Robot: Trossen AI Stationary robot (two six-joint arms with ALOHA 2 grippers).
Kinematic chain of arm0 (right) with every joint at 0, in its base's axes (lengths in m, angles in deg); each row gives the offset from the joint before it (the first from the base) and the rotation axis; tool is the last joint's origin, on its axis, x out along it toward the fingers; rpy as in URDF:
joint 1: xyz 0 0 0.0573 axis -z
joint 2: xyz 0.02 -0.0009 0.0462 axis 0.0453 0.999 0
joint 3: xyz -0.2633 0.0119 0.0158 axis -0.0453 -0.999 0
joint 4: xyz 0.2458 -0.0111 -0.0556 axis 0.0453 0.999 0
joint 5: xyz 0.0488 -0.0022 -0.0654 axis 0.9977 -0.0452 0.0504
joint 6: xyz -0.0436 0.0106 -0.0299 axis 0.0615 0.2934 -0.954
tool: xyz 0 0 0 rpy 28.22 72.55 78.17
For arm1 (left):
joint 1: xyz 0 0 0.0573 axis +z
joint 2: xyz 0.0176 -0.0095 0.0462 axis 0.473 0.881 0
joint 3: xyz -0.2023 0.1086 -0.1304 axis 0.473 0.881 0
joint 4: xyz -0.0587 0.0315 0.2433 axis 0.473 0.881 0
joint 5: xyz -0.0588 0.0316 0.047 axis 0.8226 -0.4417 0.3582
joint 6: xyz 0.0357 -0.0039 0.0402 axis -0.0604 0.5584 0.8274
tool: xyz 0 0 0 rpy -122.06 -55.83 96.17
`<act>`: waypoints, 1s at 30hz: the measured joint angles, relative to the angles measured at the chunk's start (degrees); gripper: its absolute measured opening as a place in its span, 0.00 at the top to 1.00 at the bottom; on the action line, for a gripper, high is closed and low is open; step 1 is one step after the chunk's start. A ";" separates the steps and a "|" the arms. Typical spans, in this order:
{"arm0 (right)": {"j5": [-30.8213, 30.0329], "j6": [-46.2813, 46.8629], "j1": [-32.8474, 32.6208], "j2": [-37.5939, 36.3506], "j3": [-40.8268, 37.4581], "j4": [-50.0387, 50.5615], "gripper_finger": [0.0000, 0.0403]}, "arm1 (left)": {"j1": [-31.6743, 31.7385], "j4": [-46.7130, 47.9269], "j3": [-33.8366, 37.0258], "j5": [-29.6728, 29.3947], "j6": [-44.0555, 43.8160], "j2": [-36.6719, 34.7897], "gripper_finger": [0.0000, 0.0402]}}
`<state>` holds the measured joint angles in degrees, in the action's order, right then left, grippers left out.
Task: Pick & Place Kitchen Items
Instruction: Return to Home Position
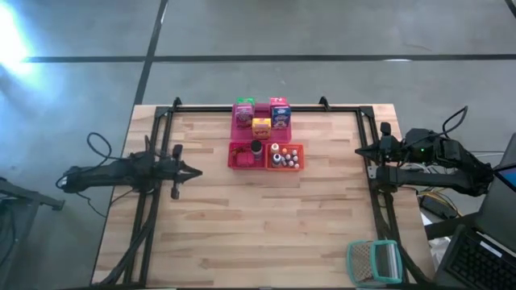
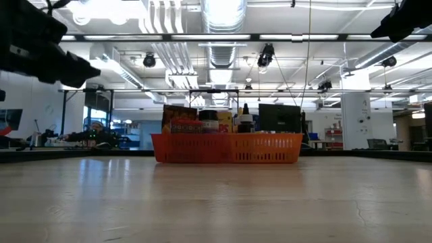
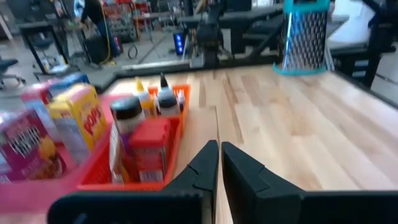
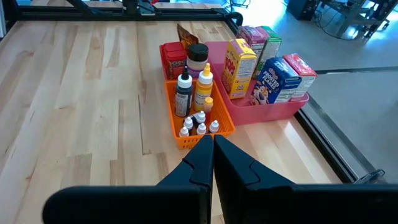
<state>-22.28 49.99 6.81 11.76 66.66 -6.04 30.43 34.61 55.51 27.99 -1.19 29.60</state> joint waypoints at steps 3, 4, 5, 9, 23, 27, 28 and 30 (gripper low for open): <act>0.01 0.00 0.01 -0.01 0.00 0.00 0.98 | 0.00 -2.51 1.58 0.00 -0.07 0.00 0.94; 0.01 0.00 0.01 -0.01 0.01 0.00 0.98 | 0.00 -3.59 1.83 0.01 -0.06 0.01 0.94; 0.00 0.00 0.00 0.00 0.02 -0.02 0.98 | 0.00 -4.96 2.24 -0.01 -0.07 -0.01 0.94; 0.00 0.00 0.00 0.00 0.00 -0.01 0.98 | 0.00 -9.42 3.50 0.00 -0.09 0.00 0.94; 0.00 0.00 -0.02 -0.01 0.00 -0.02 0.98 | 0.00 -16.06 6.01 0.01 -0.20 -0.02 0.94; -0.01 0.00 0.00 0.01 0.00 0.00 0.98 | 0.00 -16.06 6.01 0.00 -0.20 -0.02 0.94; 0.01 0.00 -0.02 0.00 0.00 -0.01 0.98 | 0.00 -16.06 6.03 0.00 -0.20 -0.02 0.94; 0.00 0.00 -0.02 -0.01 0.00 -0.01 0.98 | 0.00 -16.06 6.04 0.00 -0.20 -0.02 0.94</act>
<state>-22.28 49.99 6.79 11.75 66.66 -6.05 30.43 18.55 61.54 27.99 -1.38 29.58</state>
